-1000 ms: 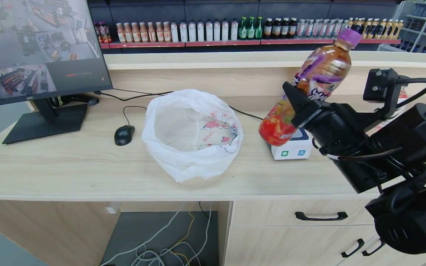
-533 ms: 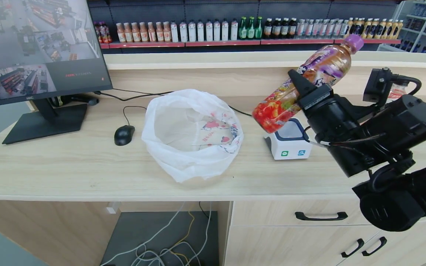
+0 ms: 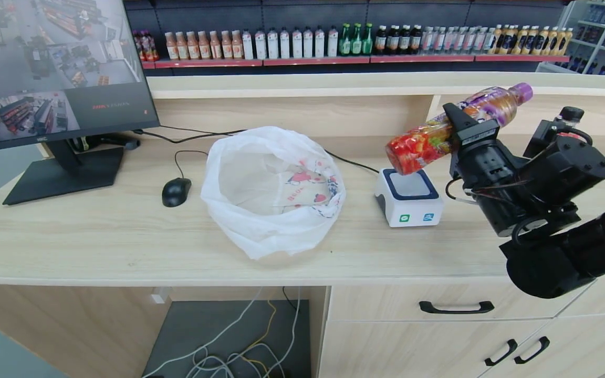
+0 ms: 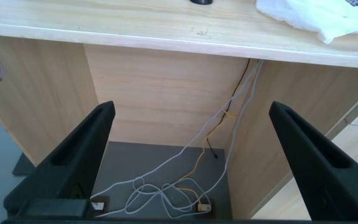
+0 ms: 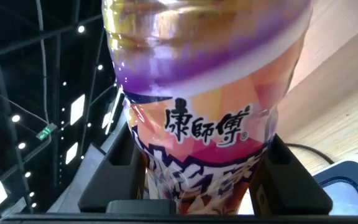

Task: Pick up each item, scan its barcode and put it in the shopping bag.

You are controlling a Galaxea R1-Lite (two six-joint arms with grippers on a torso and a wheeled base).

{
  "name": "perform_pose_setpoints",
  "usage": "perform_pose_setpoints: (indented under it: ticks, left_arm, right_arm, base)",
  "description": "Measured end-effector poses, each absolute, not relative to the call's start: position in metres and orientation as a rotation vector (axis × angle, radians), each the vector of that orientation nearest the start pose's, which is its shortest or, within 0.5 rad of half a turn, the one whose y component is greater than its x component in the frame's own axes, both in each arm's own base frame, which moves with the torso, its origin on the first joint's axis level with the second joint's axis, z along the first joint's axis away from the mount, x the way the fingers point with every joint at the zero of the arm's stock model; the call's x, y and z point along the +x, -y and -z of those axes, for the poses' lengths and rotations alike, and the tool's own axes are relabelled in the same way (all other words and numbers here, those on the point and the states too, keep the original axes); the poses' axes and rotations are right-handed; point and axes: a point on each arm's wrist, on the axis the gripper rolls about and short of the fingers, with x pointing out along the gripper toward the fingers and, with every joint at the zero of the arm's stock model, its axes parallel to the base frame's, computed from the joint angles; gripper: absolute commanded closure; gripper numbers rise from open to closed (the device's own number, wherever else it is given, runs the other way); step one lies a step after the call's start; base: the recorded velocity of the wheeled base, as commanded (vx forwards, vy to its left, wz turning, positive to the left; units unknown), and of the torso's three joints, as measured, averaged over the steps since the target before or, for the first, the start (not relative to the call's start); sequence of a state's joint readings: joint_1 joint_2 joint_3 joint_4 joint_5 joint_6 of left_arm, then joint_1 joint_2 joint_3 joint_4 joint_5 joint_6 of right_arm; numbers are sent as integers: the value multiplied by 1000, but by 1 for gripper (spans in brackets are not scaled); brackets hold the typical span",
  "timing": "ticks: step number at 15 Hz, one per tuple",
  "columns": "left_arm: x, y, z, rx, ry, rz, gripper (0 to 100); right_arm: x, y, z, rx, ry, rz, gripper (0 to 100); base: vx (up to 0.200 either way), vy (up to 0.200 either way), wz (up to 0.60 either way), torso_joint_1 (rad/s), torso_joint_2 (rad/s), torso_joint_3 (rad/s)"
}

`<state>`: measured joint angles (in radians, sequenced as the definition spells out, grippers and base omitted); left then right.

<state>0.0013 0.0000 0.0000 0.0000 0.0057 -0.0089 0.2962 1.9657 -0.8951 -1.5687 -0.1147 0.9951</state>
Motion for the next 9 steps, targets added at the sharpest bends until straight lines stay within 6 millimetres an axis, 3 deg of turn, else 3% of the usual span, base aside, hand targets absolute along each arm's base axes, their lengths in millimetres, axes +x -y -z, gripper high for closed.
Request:
perform_pose_setpoints:
  ticks: [9]
  left_arm:
    - [-23, 0, -75, -9, 0, -7, 0]
  right_arm:
    - [357, -105, -189, 1118, 311, -401, 100]
  base:
    - [0, 0, 0, 0, 0, 0]
